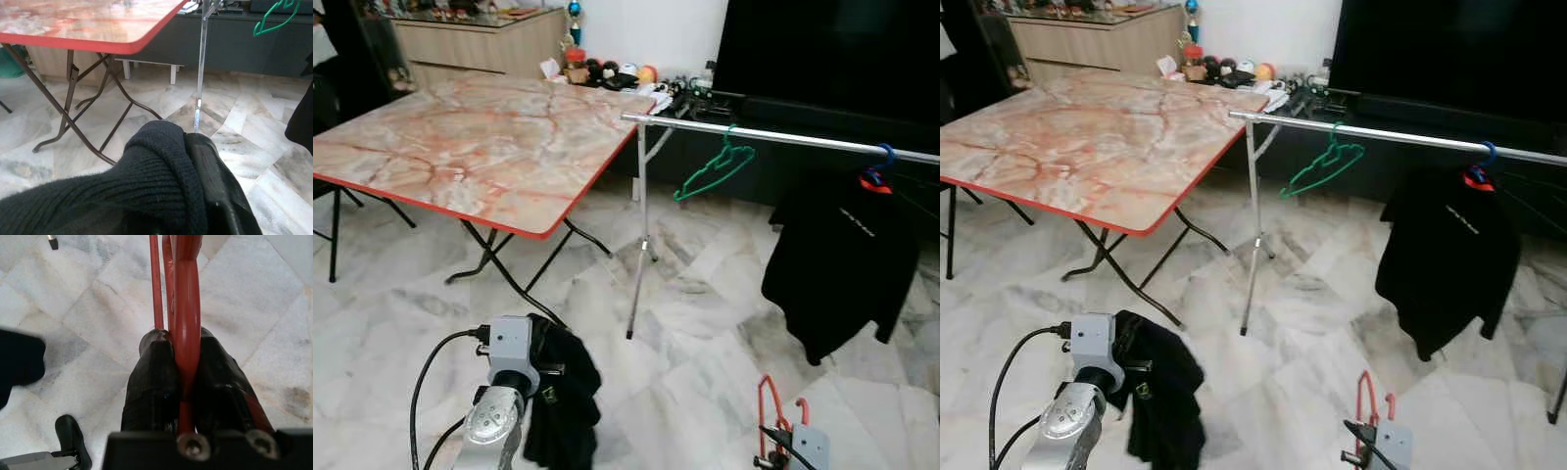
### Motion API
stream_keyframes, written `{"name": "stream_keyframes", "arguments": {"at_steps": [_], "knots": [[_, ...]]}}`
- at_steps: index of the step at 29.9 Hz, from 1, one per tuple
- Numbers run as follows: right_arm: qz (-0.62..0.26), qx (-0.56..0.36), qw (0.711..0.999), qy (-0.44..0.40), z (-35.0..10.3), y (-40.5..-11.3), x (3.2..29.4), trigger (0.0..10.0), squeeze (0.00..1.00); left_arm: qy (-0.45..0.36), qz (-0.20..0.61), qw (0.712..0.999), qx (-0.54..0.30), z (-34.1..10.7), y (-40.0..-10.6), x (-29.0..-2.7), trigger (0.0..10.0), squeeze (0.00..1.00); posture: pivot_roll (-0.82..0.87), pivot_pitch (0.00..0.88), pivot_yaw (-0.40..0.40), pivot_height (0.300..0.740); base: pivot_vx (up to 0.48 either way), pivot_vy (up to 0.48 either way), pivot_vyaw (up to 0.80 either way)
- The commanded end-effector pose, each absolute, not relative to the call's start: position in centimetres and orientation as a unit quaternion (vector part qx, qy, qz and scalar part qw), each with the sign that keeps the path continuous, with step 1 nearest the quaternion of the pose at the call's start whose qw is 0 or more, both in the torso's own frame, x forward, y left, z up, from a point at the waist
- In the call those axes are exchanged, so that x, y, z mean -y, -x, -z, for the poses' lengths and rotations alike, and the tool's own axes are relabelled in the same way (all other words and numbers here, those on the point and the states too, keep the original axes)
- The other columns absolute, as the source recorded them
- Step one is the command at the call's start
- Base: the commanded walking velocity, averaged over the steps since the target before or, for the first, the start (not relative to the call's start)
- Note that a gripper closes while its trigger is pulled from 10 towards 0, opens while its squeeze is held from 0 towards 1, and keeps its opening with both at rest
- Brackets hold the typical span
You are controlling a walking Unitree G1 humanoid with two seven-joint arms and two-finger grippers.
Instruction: Hang hanger
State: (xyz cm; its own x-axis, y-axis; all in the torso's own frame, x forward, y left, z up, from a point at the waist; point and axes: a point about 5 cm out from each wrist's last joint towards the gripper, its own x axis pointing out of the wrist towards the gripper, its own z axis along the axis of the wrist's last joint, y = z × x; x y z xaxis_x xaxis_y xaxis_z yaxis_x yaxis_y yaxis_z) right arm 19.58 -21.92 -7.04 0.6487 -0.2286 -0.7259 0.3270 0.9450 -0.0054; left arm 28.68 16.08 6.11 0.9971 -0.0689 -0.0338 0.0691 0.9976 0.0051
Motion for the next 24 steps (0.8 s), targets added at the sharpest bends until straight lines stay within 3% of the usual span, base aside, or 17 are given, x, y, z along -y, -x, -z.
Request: {"name": "stream_keyframes", "arguments": {"at_steps": [1, 7, 12, 24], "knots": [[0.154, -0.396, 0.902, -0.073, 7.3, -19.5, 21.1, 10.0, 0.0, -0.014, 0.043, 0.999, -0.001, -6.8, -28.8, -16.0, 10.0, 0.0, 0.05, 0.0, 0.012, 0.74, 0.0, 0.48, 0.0], [0.151, -0.404, 0.9, -0.067, 7.5, -19.2, 21.1, 10.0, 0.0, -0.006, 0.071, 0.997, 0.01, -7.4, -29.0, -14.6, 10.0, 0.0, 0.05, 0.0, 0.006, 0.74, 0.0, 0.48, -0.5], [0.16, -0.396, 0.902, -0.068, 7.3, -19.2, 21.6, 10.0, 0.0, -0.015, 0.096, 0.995, 0.016, -7.7, -29.2, -13.8, 10.0, 0.0, 0.04, 0.0, 0.017, 0.74, 0.0, 0.48, 0.0], [0.16, -0.418, 0.892, -0.057, 7.8, -17.8, 22.6, 10.0, 0.0, -0.012, 0.061, 0.998, 0.031, -8.4, -28.7, -15.1, 10.0, 0.0, 0.09, 0.0, -0.009, 0.74, 0.0, 0.48, 0.0]]}}
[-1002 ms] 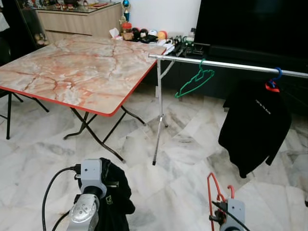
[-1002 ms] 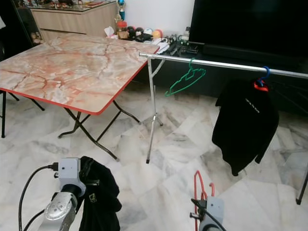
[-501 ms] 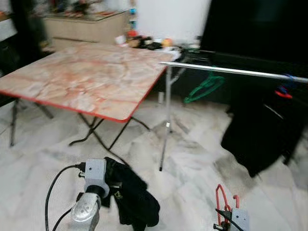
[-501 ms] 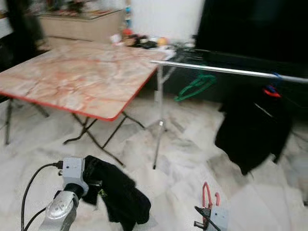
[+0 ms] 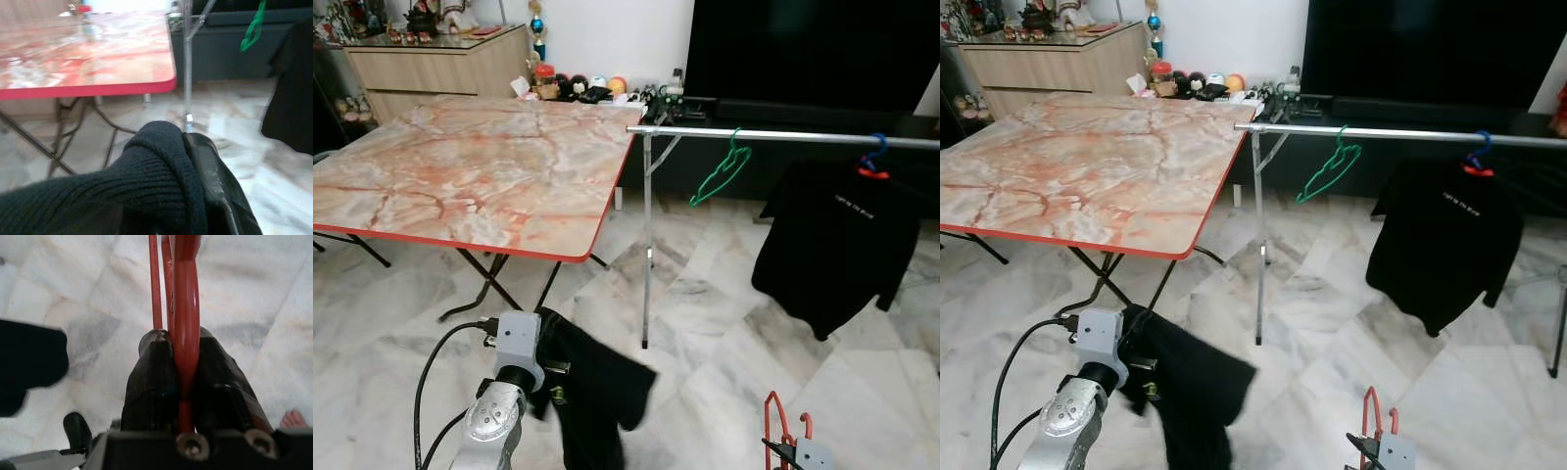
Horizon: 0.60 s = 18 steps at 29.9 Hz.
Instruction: Hang hanger
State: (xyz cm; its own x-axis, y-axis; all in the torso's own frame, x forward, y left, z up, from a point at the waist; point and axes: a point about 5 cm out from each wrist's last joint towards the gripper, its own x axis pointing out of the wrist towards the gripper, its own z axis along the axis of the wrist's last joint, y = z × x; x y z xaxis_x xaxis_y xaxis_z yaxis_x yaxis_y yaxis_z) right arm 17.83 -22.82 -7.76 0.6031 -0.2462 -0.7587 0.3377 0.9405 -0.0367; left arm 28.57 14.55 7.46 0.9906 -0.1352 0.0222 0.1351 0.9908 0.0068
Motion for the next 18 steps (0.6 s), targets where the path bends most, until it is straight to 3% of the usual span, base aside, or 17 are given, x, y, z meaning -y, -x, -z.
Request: {"name": "stream_keyframes", "arguments": {"at_steps": [1, 9, 18], "knots": [[0.157, -0.419, 0.892, -0.055, 7.9, -17.8, 22.6, 10.0, 0.0, -0.011, 0.06, 0.998, 0.032, -8.4, -28.6, -15.1, 10.0, 0.0, 0.09, 0.0, -0.011, 0.74, 0.0, 0.48, 0.0], [0.159, -0.426, 0.889, -0.058, 8.1, -17.2, 23.0, 10.0, 0.0, -0.005, 0.072, 0.997, 0.023, -7.9, -28.5, -14.0, 10.0, 0.0, 0.05, 0.0, -0.008, 0.74, 0.0, 0.48, 0.0], [0.17, -0.437, 0.881, -0.067, 8.3, -16.8, 22.9, 10.0, 0.0, -0.02, 0.064, 0.997, 0.03, -8.7, -29.4, -15.1, 10.0, 0.0, 0.06, 0.0, 0.01, 0.74, 0.0, 0.48, 0.0]]}}
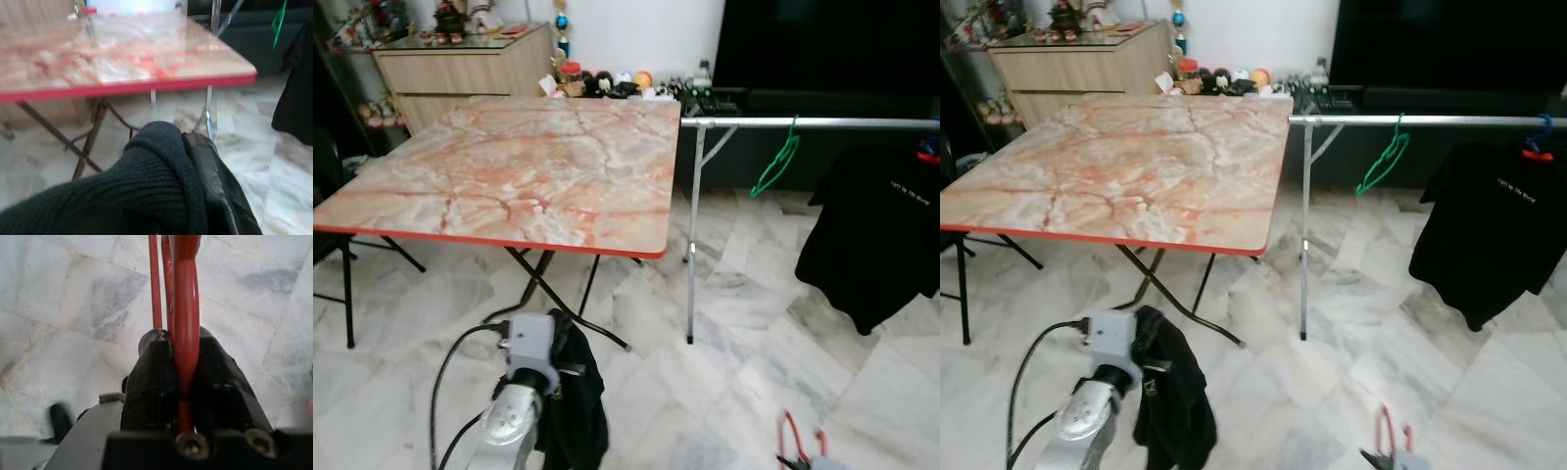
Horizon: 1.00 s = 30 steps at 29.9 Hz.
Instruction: Hang hanger
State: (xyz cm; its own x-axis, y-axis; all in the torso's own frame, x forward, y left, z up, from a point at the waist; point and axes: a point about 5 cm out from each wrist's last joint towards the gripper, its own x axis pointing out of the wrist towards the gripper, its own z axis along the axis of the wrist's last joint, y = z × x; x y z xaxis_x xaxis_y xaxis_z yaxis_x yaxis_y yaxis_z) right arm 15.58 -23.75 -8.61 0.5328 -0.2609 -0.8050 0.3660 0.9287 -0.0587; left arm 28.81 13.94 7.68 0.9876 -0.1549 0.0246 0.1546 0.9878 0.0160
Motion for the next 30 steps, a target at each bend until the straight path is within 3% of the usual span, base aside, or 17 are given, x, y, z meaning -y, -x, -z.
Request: {"name": "stream_keyframes", "arguments": {"at_steps": [1, 5, 16, 25, 30], "knots": [[0.168, -0.437, 0.881, -0.067, 8.3, -16.9, 22.8, 10.0, 0.0, -0.021, 0.061, 0.997, 0.033, -8.9, -29.5, -15.2, 10.0, 0.0, 0.06, 0.0, 0.01, 0.74, 0.0, 0.48, 0.0], [0.161, -0.439, 0.882, -0.067, 8.3, -17.1, 22.5, 10.0, 0.0, -0.015, 0.043, 0.998, 0.037, -9.1, -29.5, -16.0, 10.0, 0.0, 0.06, 0.0, 0.014, 0.74, 0.0, 0.48, 0.0], [0.157, -0.441, 0.88, -0.081, 8.5, -17.2, 21.3, 10.0, 0.0, 0.005, 0.027, 0.999, 0.032, -9.2, -28.6, -18.1, 10.0, 0.0, 0.08, 0.0, 0.057, 0.74, 0.0, 0.0, 0.0], [0.16, -0.44, 0.88, -0.084, 8.5, -17.2, 21.0, 10.0, 0.0, 0.009, 0.039, 0.999, 0.032, -9.2, -28.4, -17.9, 10.0, 0.0, 0.07, 0.0, 0.058, 0.74, 0.0, 0.0, 0.0], [0.161, -0.441, 0.879, -0.082, 8.6, -17.0, 21.2, 10.0, 0.0, 0.005, 0.055, 0.998, 0.029, -9.1, -28.3, -17.4, 10.0, 0.0, 0.08, 0.0, 0.06, 0.74, 0.313, 0.0, 0.0]]}}
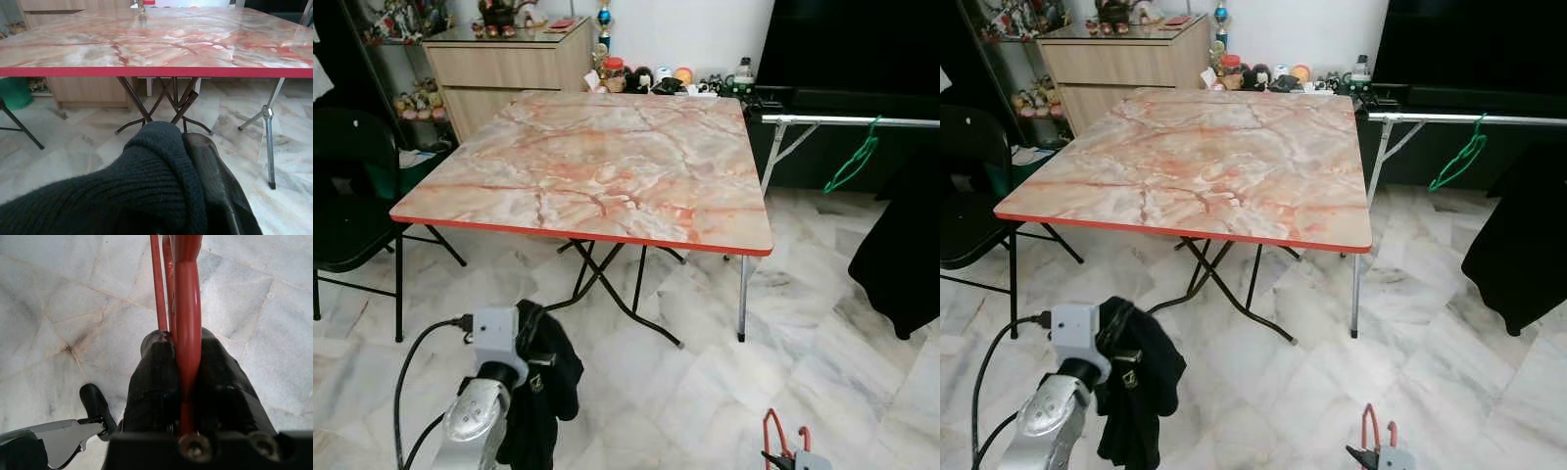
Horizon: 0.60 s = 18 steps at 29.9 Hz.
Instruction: Hang hanger
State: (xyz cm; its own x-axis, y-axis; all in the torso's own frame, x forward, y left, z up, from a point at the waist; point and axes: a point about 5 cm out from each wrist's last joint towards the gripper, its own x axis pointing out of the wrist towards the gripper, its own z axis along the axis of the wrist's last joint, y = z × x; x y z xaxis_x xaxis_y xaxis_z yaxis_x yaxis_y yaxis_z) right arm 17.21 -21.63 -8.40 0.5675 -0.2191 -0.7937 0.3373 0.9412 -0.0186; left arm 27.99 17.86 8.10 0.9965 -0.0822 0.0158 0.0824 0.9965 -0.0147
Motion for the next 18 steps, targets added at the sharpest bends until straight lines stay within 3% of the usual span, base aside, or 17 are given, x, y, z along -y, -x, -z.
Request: {"name": "stream_keyframes", "arguments": {"at_steps": [1, 18], "knots": [[0.161, -0.442, 0.879, -0.081, 8.59, -17.01, 21.17, 10.0, 0.0, 0.004, 0.056, 0.998, 0.029, -9.14, -28.3, -17.33, 10.0, 0.0, 0.08, 0.0, 0.06, 0.74, 0.341, 0.0, 0.0], [0.166, -0.449, 0.874, -0.083, 8.88, -16.34, 21.2, 10.0, 0.0, -0.004, 0.071, 0.997, 0.031, -9.21, -27.81, -17.27, 10.0, 0.0, 0.08, 0.0, 0.062, 0.74, 0.378, 0.0, 0.0]]}}
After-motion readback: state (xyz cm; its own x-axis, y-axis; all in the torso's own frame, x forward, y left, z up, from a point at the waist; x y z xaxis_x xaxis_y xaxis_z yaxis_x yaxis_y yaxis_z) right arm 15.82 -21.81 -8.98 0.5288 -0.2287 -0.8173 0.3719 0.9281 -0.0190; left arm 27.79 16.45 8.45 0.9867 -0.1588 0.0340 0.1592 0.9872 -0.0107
